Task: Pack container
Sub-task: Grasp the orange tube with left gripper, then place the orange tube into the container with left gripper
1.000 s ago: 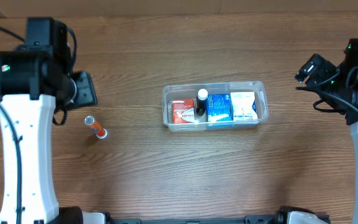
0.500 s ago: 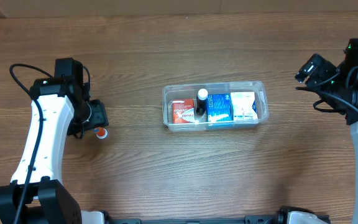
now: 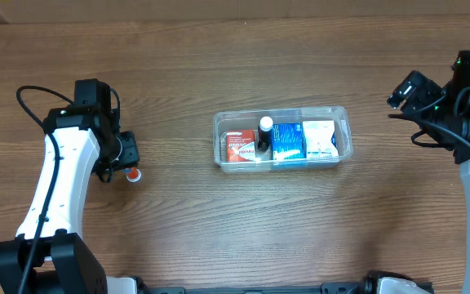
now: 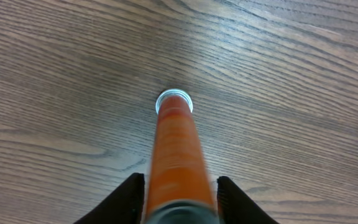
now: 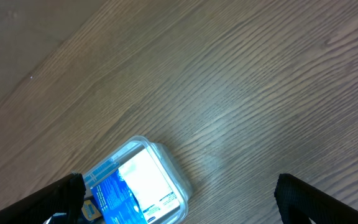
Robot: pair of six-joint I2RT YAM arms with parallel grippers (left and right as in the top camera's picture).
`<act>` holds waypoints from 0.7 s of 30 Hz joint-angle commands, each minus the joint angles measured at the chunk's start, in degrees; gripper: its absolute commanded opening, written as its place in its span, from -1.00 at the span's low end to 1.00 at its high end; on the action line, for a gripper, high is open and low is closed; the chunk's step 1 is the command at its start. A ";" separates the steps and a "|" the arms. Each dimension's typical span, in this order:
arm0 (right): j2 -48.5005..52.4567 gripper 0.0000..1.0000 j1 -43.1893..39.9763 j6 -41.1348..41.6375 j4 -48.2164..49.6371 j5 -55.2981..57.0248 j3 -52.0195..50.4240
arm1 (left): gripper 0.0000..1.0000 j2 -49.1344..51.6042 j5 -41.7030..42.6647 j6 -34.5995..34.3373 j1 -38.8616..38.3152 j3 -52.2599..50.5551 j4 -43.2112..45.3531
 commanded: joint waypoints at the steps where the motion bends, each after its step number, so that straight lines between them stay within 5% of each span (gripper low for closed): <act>1: -0.44 1.00 -0.02 0.04 0.33 -0.11 0.57 | -0.45 -0.44 -0.57 0.68 0.52 -0.59 0.24; 9: -0.44 1.00 -0.02 0.04 0.33 -0.11 0.57 | -0.70 -1.22 -0.20 1.77 0.48 2.05 -0.74; 17: -0.44 1.00 -0.02 0.04 0.33 -0.11 0.57 | -0.63 -11.54 5.57 1.95 -3.39 15.52 -9.44; 21: -0.44 1.00 -0.02 0.04 0.33 -0.09 0.57 | -0.65 -14.95 6.16 0.57 -11.56 16.65 -9.70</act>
